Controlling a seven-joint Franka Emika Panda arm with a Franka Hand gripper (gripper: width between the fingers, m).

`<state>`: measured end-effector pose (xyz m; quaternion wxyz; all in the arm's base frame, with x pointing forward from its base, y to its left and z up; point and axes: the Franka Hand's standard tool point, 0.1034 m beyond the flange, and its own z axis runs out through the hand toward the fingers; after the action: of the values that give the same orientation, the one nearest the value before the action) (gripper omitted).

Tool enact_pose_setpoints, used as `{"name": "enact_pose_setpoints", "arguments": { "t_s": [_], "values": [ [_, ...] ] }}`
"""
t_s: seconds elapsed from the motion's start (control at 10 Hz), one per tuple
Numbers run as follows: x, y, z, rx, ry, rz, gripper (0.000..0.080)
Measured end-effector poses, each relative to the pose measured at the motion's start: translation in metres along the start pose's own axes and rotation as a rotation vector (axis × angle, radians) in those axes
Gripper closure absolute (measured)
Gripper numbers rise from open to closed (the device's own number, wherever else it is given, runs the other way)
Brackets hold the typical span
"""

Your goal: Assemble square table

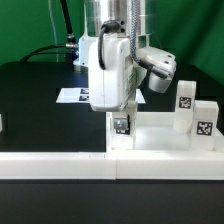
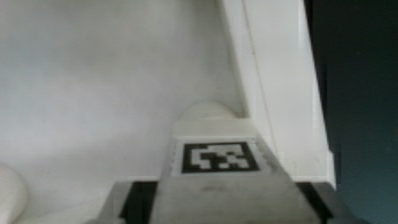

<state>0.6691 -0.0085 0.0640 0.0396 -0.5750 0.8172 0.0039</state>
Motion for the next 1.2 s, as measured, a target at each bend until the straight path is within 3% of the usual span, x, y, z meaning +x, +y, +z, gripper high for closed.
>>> {"name": "enact_pose_setpoints", "arguments": {
  "t_s": [0.4, 0.6, 0.7, 0.9, 1.2],
  "values": [
    [0.0, 0.0, 0.0, 0.001, 0.012, 0.058, 0.0511],
    [0.0, 0.0, 0.0, 0.001, 0.011, 0.058, 0.0194],
    [-0.002, 0.001, -0.002, 0.003, 0.009, 0.037, 0.0194],
    [-0.01, -0.001, -0.02, 0.016, -0.009, -0.008, 0.0152],
    [-0.009, -0.018, -0.056, 0.07, -0.036, -0.011, 0.015]
  ]
}}
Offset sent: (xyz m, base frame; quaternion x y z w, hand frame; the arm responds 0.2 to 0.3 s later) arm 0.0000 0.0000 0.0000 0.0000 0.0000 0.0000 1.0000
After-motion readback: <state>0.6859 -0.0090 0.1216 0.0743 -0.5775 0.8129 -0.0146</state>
